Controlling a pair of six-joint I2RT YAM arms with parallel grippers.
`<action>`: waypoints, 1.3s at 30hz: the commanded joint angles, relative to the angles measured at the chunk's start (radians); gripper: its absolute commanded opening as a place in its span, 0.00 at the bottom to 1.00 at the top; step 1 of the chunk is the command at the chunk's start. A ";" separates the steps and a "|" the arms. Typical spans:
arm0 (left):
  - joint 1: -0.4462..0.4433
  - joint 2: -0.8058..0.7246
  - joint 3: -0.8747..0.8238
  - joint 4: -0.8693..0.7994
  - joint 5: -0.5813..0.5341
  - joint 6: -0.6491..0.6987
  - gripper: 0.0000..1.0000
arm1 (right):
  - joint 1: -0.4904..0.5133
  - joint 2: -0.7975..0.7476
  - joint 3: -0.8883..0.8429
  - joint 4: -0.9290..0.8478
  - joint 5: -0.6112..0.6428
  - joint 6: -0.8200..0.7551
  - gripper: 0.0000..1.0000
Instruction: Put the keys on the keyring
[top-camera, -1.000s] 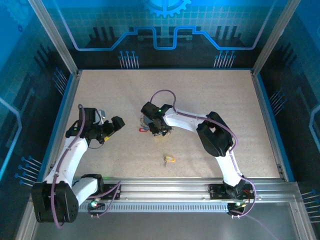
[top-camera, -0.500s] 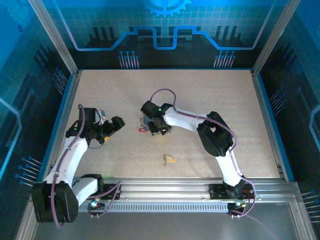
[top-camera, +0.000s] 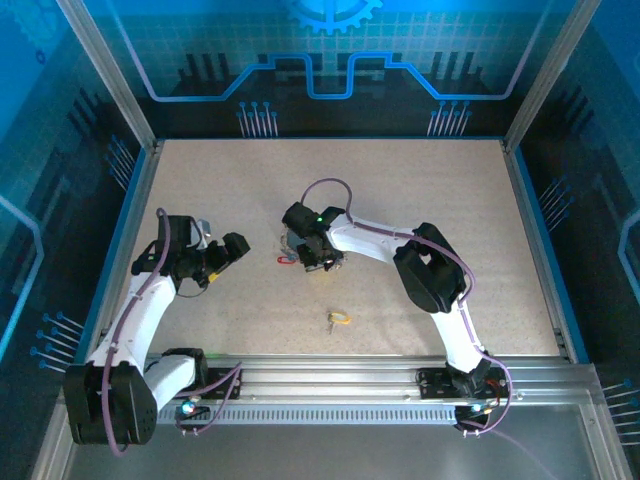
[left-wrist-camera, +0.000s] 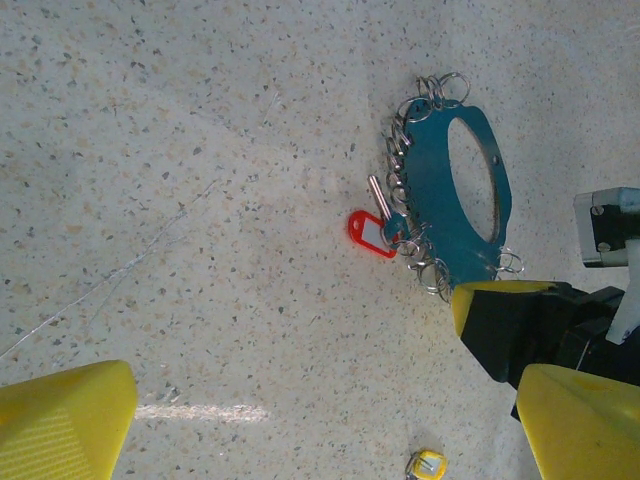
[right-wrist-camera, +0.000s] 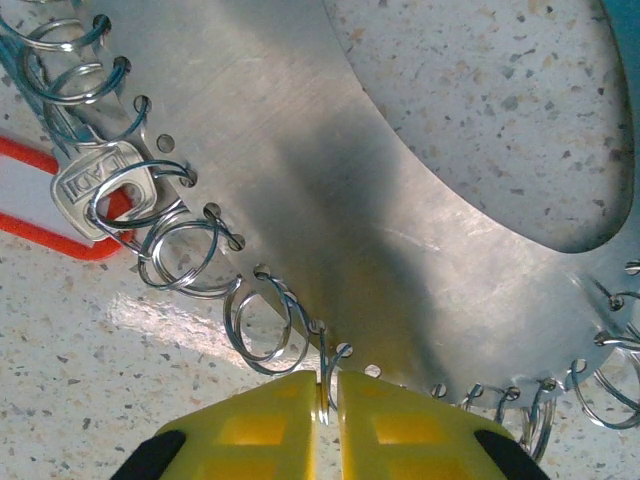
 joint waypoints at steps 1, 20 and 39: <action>-0.005 0.006 0.001 -0.007 0.007 0.013 0.99 | -0.010 0.020 0.014 -0.031 0.001 0.011 0.16; -0.004 -0.146 -0.063 0.270 0.092 -0.025 0.98 | -0.020 -0.208 -0.143 0.091 0.021 -0.213 0.00; -0.080 -0.270 -0.081 0.492 0.499 0.406 0.76 | -0.024 -0.617 -0.471 0.367 -0.337 -0.821 0.00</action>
